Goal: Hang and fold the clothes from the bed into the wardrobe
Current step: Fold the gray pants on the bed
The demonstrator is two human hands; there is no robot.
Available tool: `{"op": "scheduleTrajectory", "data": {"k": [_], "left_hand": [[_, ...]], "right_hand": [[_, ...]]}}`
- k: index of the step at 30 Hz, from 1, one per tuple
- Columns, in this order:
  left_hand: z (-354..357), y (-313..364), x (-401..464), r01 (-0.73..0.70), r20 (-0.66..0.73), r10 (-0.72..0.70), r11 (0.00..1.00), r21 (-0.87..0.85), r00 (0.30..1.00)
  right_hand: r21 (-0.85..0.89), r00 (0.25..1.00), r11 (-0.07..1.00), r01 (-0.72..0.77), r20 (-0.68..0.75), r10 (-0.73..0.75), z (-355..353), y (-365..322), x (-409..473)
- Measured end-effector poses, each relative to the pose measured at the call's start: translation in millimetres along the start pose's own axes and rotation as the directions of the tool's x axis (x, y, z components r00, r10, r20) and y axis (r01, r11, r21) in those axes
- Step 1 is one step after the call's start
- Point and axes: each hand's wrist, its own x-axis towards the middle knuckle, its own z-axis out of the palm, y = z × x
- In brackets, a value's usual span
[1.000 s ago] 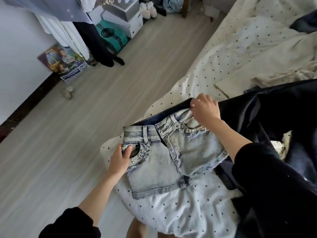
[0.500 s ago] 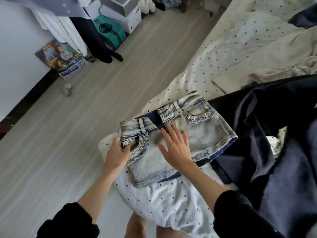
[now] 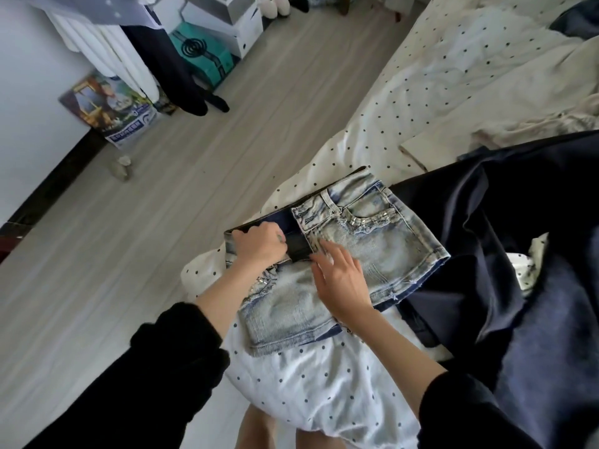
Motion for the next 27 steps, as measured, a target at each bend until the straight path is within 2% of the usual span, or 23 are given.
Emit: {"op": "scheduleTrajectory", "data": {"k": [2, 3, 5, 7, 10, 15, 17, 18, 20, 22, 24, 27], "left_hand": [[-2.9, -8.9, -8.5, -0.193, -0.227, 0.127, 0.936, -0.295, 0.966], [-5.9, -10.5, -11.5, -0.287, -0.323, 0.170, 0.888, -0.359, 0.931], [-6.3, -12.0, -15.6, -0.376, -0.412, 0.209, 0.844, -0.382, 0.887], [-0.8, -14.0, -12.0, -0.366, -0.436, 0.190, 0.856, -0.365, 0.880], [9.9, -20.6, 0.4, -0.317, -0.423, 0.152, 0.880, -0.354, 0.893], [13.3, -20.1, 14.1, -0.298, -0.412, 0.197, 0.934, -0.199, 0.890], [11.7, -19.1, 20.3, -0.232, -0.377, 0.177, 0.967, -0.106, 0.909], [12.3, -20.2, 22.4, -0.196, -0.348, 0.169, 0.980, -0.041, 0.922], [13.4, -25.9, 20.5, -0.112, -0.313, 0.106, 0.994, -0.001, 0.944], [14.8, -35.7, 7.0, -0.001, -0.338, -0.030, 0.996, -0.091, 0.941], [22.6, -52.3, -10.5, 0.128, -0.347, -0.217, 0.957, -0.260, 0.913], [37.1, -74.8, -37.5, 0.280, -0.168, -0.446, 0.768, -0.576, 0.879]], "right_hand": [[-0.004, 0.995, 0.996, -0.089, -0.036, 0.089, -4.4, -1.9, 11.6], [-0.001, 0.990, 0.990, -0.141, -0.008, 0.141, -6.3, -3.3, 17.7], [-0.043, 0.975, 0.976, -0.213, 0.049, 0.215, -6.5, -4.2, 26.4], [-0.085, 0.966, 0.965, -0.247, 0.064, 0.252, -6.7, -6.8, 32.3], [0.028, 0.954, 0.954, -0.299, -0.002, 0.300, -1.8, -6.8, 39.3], [0.218, 0.941, 0.963, -0.157, -0.264, 0.213, 7.8, -9.1, 23.1], [0.121, 0.956, 0.987, -0.106, -0.261, 0.135, 12.9, -5.9, 11.4], [0.036, 0.974, 0.996, -0.087, -0.204, 0.093, 15.9, -4.1, 7.0], [-0.116, 0.999, 0.992, -0.044, 0.013, 0.046, 19.4, 1.4, 1.1], [-0.192, 0.980, 0.981, 0.001, 0.196, 0.038, 19.8, 6.8, -1.0], [-0.242, 0.973, 0.970, 0.020, 0.228, 0.036, 22.0, 8.8, -3.6], [-0.277, 0.991, 0.961, -0.001, 0.127, 0.038, 24.9, 3.9, -9.2]]}}
